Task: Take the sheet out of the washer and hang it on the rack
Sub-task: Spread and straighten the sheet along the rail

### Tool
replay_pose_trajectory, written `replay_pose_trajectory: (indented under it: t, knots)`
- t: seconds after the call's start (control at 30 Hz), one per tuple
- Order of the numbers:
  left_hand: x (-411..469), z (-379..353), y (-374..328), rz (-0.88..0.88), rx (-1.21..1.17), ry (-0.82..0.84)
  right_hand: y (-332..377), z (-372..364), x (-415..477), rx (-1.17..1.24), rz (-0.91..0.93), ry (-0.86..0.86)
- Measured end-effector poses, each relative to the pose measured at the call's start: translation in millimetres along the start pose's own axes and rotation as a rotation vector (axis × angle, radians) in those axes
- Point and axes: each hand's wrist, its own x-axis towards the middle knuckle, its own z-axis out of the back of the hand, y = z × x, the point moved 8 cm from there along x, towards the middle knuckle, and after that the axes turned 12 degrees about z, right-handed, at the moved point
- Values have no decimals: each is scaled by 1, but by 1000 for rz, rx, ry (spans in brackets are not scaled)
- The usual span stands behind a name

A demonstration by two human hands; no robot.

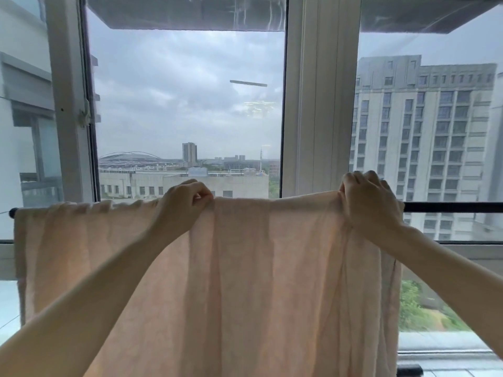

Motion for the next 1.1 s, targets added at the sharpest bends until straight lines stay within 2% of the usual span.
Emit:
replay_pose_trajectory:
  t: [0.1, 0.23, 0.3, 0.5, 0.77, 0.93, 1.0, 1.1]
  knots:
    - [1, -9, -7, 6, 6, -27, 12, 5, 3, 31, 40, -23]
    - [1, -12, -9, 23, -18, -55, 66, 5, 11, 278, 279, -48]
    - [1, -12, -8, 22, -24, -54, 88, -3, 17, 346, 340, -21]
    - [-1, -7, -3, -20, 29, -69, 95, -11, 29, 480, 299, -79]
    - [0, -4, -1, -17, 107, -75, 21, -9, 0, 88, 119, -26]
    - [-3, 12, 4, -9, 168, -190, 0, -4, -10, -94, 40, -6]
    - [-3, 17, 6, 14, 132, -203, 7, 2, -7, -155, 62, -53]
    - [-3, 13, -5, -27, 85, -159, 44, 8, 2, -139, 245, -106]
